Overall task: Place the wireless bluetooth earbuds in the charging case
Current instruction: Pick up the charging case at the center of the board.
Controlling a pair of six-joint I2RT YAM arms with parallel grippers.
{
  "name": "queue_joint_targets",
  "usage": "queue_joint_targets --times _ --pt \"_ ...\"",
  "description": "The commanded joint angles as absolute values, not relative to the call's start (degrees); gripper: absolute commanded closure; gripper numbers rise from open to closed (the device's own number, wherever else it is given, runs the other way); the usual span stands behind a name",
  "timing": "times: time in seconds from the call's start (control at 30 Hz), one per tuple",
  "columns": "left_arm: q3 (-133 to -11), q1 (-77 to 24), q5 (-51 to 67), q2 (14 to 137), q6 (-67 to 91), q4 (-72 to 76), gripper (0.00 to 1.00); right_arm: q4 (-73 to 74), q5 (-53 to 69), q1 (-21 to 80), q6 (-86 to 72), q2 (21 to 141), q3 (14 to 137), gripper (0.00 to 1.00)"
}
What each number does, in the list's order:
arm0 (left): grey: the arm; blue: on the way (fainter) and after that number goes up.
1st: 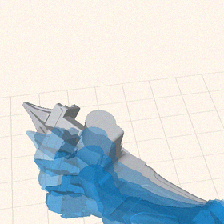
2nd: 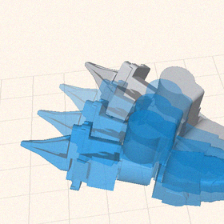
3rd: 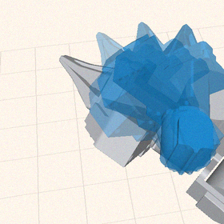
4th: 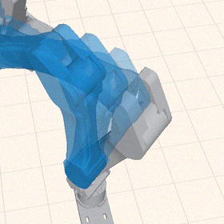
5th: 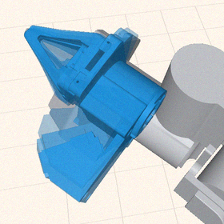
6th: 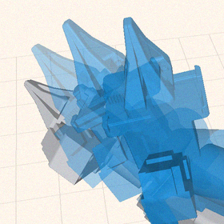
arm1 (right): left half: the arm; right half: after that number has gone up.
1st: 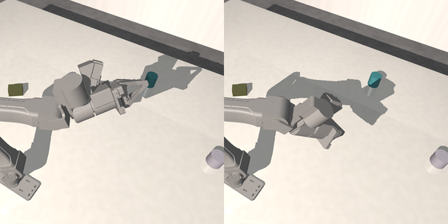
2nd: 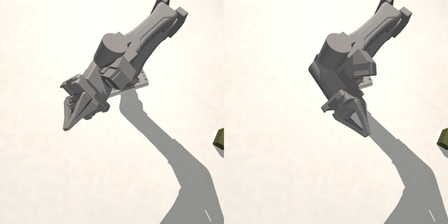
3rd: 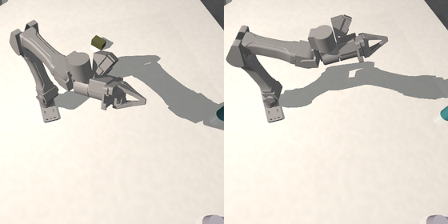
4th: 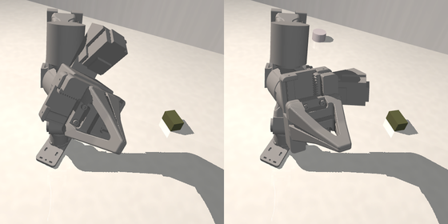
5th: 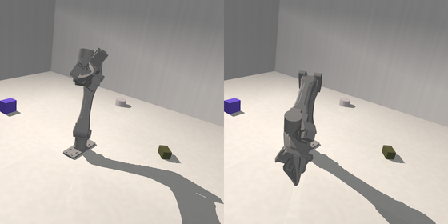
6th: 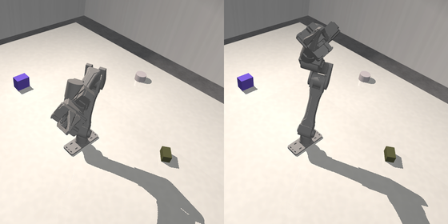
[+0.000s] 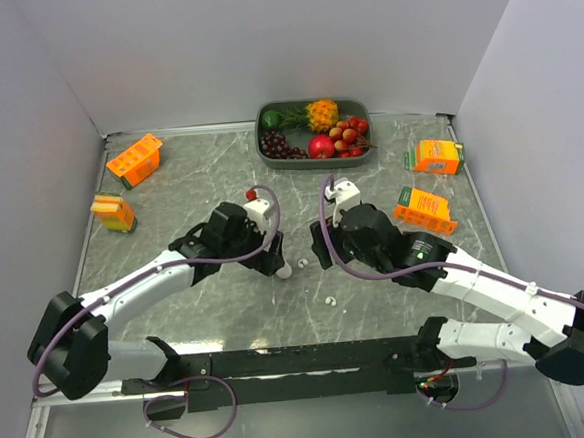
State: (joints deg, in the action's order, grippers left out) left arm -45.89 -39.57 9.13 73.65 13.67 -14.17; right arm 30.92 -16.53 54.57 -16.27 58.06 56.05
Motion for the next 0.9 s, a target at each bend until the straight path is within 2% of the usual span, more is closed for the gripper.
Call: queue_joint_targets --times 0.0,0.3,0.87 --pt "-48.24 -39.81 16.25 78.46 1.24 -12.13 0.04 30.85 -17.75 54.23 -14.24 56.43 55.11 0.24" --pt "-51.84 -41.31 17.40 88.58 -6.15 -11.51 0.04 30.41 -15.38 54.23 -15.20 53.44 53.62 0.24" --pt "-54.67 -43.85 10.46 95.80 -8.61 -12.30 0.04 30.41 -14.50 54.32 -16.43 53.35 53.44 0.24"
